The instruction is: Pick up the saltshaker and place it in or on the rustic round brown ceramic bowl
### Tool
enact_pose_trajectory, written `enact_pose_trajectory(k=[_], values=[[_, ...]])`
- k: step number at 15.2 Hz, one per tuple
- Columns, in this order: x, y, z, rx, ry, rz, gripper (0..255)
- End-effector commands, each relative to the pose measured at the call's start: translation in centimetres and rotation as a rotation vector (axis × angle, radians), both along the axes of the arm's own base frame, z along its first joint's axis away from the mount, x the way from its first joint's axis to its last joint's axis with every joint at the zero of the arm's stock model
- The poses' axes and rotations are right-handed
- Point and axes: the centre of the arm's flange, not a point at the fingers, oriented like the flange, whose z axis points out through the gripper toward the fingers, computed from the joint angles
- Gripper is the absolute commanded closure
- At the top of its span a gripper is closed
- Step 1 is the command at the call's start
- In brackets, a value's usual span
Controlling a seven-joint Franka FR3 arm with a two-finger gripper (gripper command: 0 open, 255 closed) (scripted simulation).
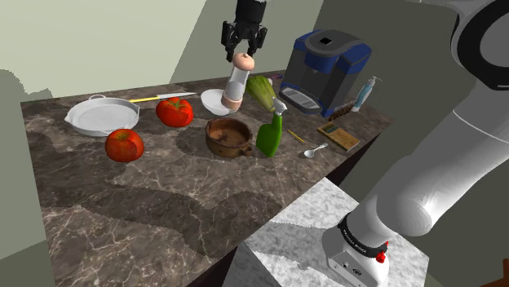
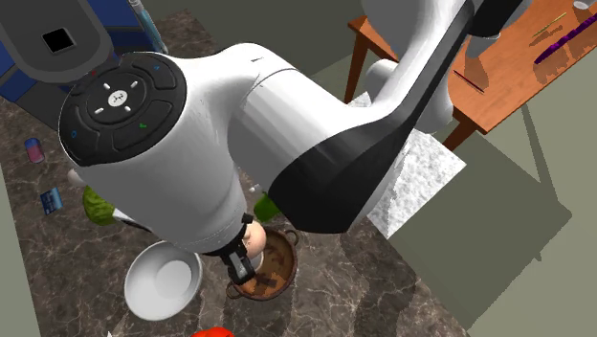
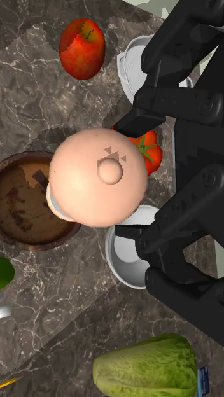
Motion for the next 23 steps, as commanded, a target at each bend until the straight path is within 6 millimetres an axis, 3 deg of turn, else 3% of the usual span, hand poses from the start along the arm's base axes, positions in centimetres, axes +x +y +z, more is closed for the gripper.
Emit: enact_pose_trajectory(k=[1, 19, 23], values=[[0.1, 0.0, -1.0, 0.0, -0.001, 0.0, 255], [0.1, 0.0, -10.5, 0.0, -0.001, 0.0, 255], [0.1, 0.0, -10.9, 0.0, -0.001, 0.0, 255]])
